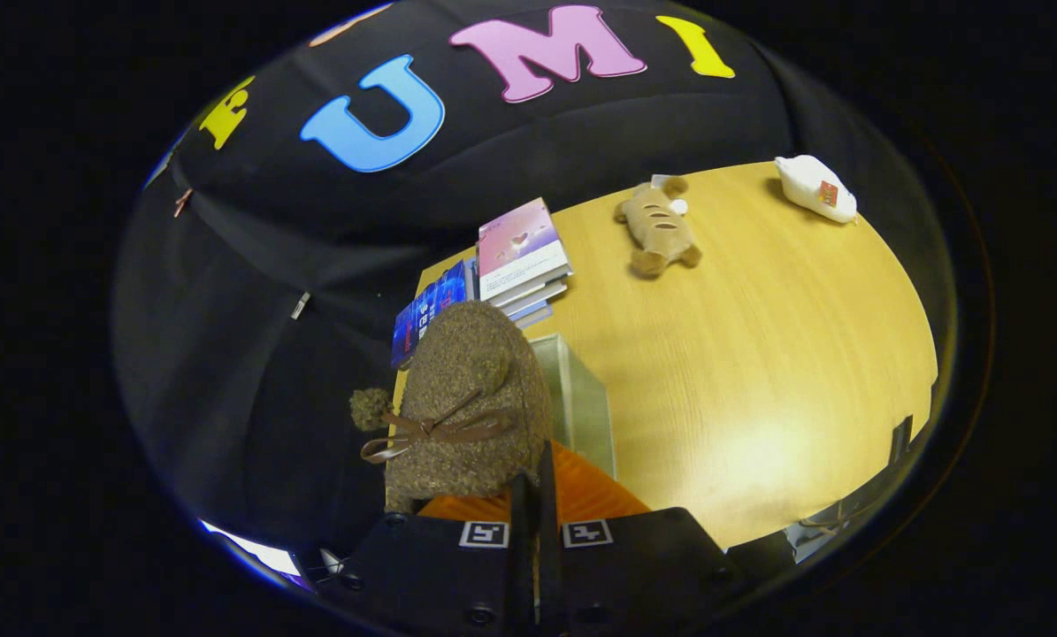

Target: Open the storage box then place both shoes into the box .Put the left shoe in first, then the right shoe, with the right side of both shoes facing outward in a uniform manner.

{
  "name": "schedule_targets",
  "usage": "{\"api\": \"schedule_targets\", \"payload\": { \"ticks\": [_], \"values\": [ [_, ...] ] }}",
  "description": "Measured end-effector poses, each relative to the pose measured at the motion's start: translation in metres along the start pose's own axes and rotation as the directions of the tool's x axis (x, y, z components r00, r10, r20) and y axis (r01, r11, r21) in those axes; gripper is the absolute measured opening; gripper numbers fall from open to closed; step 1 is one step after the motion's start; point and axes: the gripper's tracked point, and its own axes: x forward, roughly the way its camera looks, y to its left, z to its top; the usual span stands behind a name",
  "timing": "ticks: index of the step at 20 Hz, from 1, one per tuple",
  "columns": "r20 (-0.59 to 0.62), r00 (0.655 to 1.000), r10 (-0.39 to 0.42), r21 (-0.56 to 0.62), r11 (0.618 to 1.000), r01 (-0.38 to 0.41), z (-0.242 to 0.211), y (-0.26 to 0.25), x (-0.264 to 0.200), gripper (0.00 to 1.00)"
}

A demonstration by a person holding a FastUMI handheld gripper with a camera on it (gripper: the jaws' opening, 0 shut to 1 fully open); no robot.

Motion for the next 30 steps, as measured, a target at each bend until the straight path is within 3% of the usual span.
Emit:
{"api": "schedule_targets", "payload": {
  "ticks": [4,6,7,9,13,15,22,30],
  "values": [
    [-0.024,0.998,-0.051,-0.034,0.998,0.05,-0.018,0.007,0.035,0.08],
    [-0.041,0.997,-0.059,-0.053,0.997,0.057,-0.028,0.01,0.045,0.13],
    [-0.058,0.996,-0.061,-0.058,0.997,0.057,-0.034,0.011,0.047,0.23],
    [-0.068,0.997,-0.03,-0.06,0.998,0.026,-0.039,0.02,0.045,0.33],
    [-0.028,0.999,-0.019,-0.141,0.99,0.015,-0.034,0.018,0.024,0.88],
    [0.01,1.0,-0.019,-0.189,0.982,0.02,-0.027,0.013,0.011,0.98],
    [0.168,0.986,0.01,-0.311,0.949,0.043,0.021,-0.017,-0.046,0.99],
    [0.392,0.91,0.132,-0.472,0.879,0.075,0.101,-0.066,-0.118,0.99]
  ]
}}
